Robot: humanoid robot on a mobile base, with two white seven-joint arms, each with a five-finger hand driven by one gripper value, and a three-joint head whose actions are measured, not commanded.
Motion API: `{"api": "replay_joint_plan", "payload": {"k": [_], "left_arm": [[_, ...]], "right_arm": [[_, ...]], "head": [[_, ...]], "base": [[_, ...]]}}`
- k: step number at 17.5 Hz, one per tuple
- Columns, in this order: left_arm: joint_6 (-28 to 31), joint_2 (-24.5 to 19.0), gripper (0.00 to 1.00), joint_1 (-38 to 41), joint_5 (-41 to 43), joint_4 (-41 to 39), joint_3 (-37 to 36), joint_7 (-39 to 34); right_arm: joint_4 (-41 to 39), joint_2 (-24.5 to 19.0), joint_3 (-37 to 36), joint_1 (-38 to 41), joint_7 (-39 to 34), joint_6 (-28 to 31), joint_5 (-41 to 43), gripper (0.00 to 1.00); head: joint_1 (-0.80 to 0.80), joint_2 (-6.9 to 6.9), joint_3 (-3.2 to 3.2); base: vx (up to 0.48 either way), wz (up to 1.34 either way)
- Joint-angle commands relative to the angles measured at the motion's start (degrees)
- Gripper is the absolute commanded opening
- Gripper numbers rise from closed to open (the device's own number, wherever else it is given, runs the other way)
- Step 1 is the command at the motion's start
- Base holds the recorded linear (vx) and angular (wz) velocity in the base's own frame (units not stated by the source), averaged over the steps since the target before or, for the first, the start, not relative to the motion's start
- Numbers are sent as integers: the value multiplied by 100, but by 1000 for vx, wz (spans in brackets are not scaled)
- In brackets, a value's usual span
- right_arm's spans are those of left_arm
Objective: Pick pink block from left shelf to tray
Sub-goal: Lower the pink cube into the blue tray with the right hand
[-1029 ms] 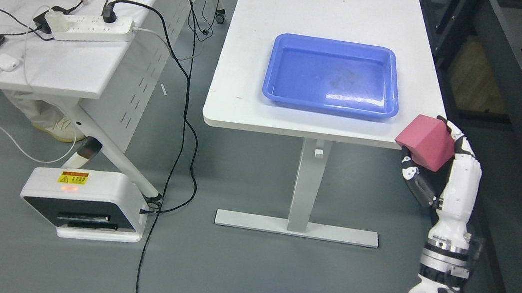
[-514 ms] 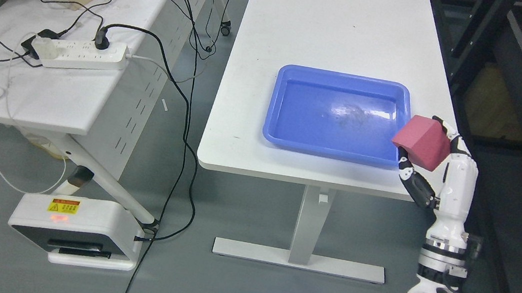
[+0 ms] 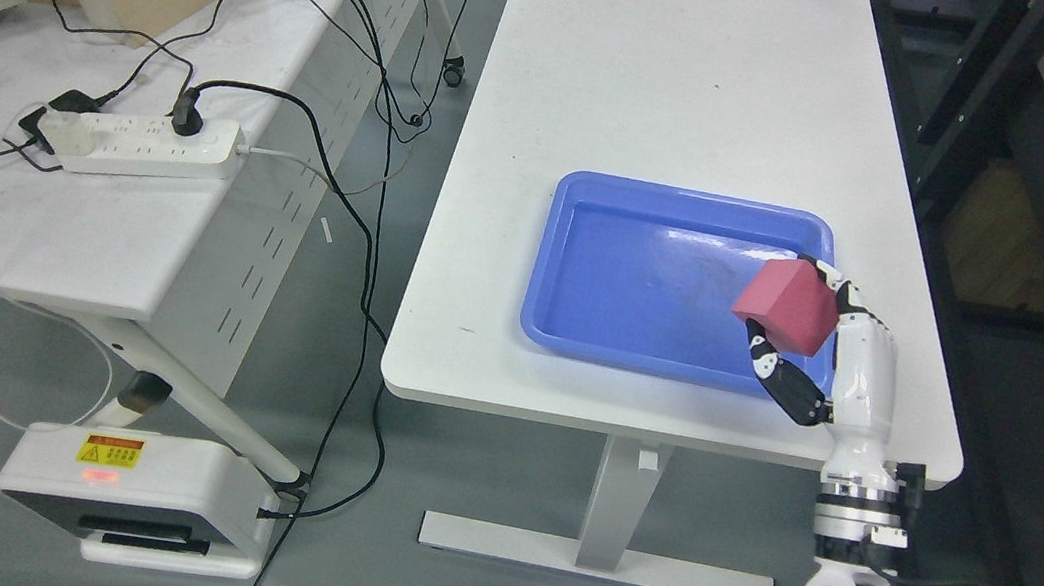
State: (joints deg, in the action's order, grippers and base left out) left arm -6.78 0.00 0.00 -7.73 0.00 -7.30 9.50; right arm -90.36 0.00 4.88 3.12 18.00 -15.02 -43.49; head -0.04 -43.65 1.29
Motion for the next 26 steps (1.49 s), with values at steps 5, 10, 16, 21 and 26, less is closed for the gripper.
{"api": "replay_joint_plan", "payload": {"k": [5, 10, 16, 21, 26], "left_arm": [[1, -100, 100, 114, 0, -100, 0, 0], [1, -100, 100, 114, 0, -100, 0, 0], [1, -100, 100, 114, 0, -100, 0, 0], [1, -100, 100, 114, 0, -100, 0, 0], [1, -100, 100, 114, 0, -100, 0, 0]], "right_arm": [[53, 100, 443, 48, -885, 148, -10, 4], [53, 100, 505, 101, -947, 210, 244, 4], [62, 100, 795, 137, -973, 271, 306, 4], [45, 100, 760, 154, -851, 228, 718, 6], [44, 100, 795, 180, -815, -107, 869, 17]], "head": [[0, 0, 0], [0, 0, 0], [0, 0, 0], [0, 0, 0], [0, 0, 0]], "base": [[134, -23], [97, -10], [46, 0], [2, 0], [0, 0]]}}
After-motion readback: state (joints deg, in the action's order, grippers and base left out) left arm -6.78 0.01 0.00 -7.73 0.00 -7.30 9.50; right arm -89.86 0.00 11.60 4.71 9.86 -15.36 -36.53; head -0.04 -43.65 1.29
